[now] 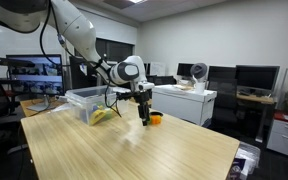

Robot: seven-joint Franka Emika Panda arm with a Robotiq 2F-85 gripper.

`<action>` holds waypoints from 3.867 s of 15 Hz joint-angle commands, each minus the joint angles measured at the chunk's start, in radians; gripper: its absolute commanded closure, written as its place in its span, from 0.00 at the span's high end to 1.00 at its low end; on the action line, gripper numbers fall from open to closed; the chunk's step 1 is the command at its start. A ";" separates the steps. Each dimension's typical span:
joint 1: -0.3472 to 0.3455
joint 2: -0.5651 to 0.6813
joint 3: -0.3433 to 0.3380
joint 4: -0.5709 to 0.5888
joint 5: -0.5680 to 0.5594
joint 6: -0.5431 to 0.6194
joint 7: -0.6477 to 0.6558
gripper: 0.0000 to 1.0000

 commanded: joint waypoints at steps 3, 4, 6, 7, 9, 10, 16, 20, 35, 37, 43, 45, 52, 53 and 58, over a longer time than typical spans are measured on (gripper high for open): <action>-0.025 0.019 0.030 0.077 0.013 0.047 0.060 1.00; -0.025 0.025 0.035 0.090 0.014 0.049 0.062 1.00; -0.025 0.028 0.049 0.101 0.017 0.057 0.064 1.00; -0.025 0.033 0.054 0.108 0.021 0.058 0.066 1.00; -0.021 0.070 0.052 0.139 0.020 0.067 0.093 1.00; -0.020 0.094 0.046 0.160 0.017 0.073 0.115 1.00; -0.021 0.218 0.031 0.289 0.013 0.091 0.211 1.00; -0.023 0.286 0.023 0.352 0.008 0.081 0.242 1.00; -0.035 0.278 0.023 0.374 0.013 0.141 0.232 0.19; -0.038 0.236 0.046 0.343 0.028 0.197 0.207 0.19; -0.018 0.090 0.134 0.247 0.079 0.500 0.151 0.19; -0.030 0.033 0.201 0.206 0.114 0.574 0.079 0.19; -0.288 -0.141 0.713 0.100 0.247 0.539 -0.395 0.19; -0.336 -0.150 0.784 0.084 0.262 0.502 -0.447 0.19; -0.370 -0.214 0.808 -0.008 0.472 0.237 -0.713 0.19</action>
